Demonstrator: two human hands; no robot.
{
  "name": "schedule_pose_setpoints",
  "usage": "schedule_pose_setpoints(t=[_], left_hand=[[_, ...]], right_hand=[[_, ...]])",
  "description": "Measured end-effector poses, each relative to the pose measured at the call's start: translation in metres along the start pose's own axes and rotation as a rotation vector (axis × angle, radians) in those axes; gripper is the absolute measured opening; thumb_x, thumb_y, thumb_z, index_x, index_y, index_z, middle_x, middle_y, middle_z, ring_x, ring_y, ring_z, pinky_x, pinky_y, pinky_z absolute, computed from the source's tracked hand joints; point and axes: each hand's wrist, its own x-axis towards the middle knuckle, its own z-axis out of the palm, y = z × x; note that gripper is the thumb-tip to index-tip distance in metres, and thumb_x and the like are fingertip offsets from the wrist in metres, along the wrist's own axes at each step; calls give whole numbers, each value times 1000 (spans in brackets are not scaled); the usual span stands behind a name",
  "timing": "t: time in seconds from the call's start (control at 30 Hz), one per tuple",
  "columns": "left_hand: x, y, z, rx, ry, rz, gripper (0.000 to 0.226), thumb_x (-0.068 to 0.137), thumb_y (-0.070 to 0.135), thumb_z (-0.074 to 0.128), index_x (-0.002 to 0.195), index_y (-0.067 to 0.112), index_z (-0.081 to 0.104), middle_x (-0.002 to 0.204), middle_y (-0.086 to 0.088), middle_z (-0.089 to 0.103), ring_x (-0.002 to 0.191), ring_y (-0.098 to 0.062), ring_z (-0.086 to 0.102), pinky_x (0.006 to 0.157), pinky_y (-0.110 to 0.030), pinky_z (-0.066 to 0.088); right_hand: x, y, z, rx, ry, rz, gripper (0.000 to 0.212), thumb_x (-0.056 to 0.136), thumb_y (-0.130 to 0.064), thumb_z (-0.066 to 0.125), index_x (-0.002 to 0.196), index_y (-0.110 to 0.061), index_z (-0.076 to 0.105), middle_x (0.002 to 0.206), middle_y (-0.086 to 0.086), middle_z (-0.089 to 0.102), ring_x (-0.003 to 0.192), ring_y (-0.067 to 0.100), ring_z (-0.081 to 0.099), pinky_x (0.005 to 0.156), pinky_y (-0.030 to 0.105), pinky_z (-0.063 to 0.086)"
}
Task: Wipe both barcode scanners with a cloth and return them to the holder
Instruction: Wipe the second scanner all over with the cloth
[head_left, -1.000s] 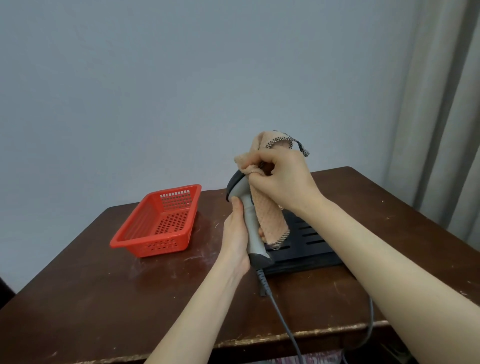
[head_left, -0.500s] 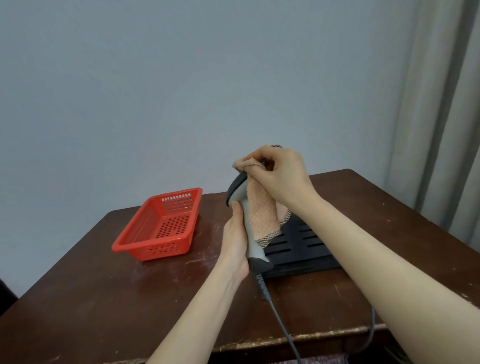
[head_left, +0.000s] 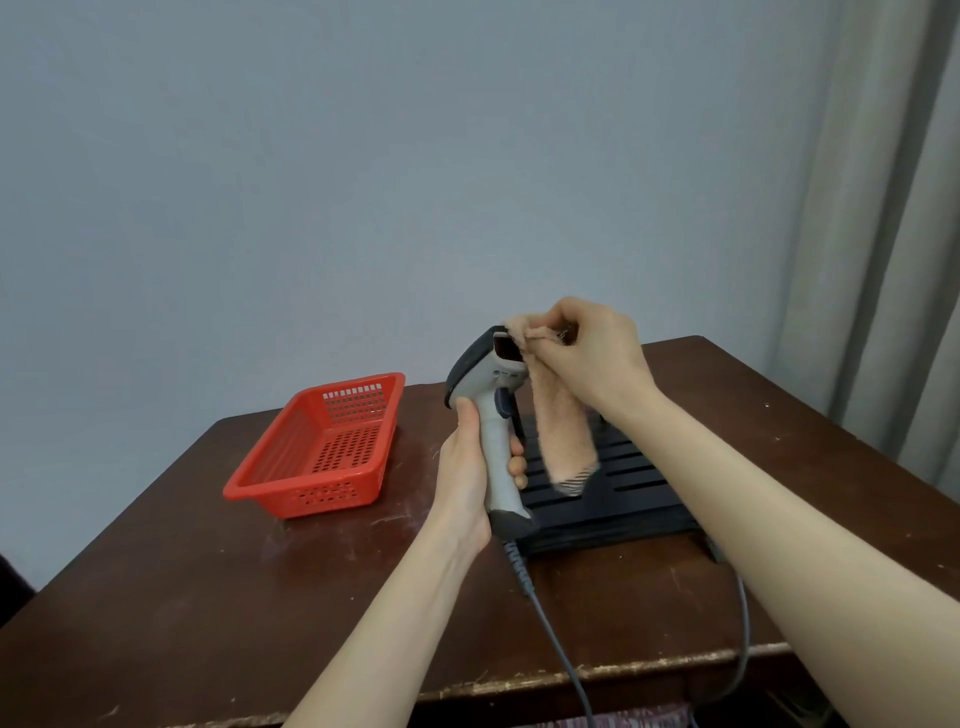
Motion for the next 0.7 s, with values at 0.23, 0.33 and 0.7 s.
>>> schedule_pose_setpoints(t=[0.23, 0.33, 0.7], left_hand=[[-1, 2, 4, 42, 8, 51, 59, 95, 57, 35, 100, 7, 65, 77, -8, 71, 62, -20, 67, 56, -28, 53], [-3, 4, 1, 68, 30, 55, 60, 95, 58, 36, 102, 6, 64, 75, -7, 70, 61, -21, 66, 58, -30, 52], [-2, 1, 7, 97, 25, 49, 61, 93, 59, 36, 108, 6, 62, 81, -7, 73, 71, -21, 70, 68, -35, 57]], right_hand=[[-11, -18, 7, 154, -53, -93, 15, 85, -27, 66, 83, -12, 70, 78, -6, 65, 77, 12, 58, 73, 29, 47], [-3, -3, 2, -17, -69, -42, 12, 86, -31, 62, 78, -25, 68, 76, -14, 66, 81, 13, 61, 69, 29, 46], [-6, -29, 1, 241, -57, -150, 9, 85, -28, 69, 87, -21, 73, 79, -18, 60, 82, -1, 57, 72, 9, 43]])
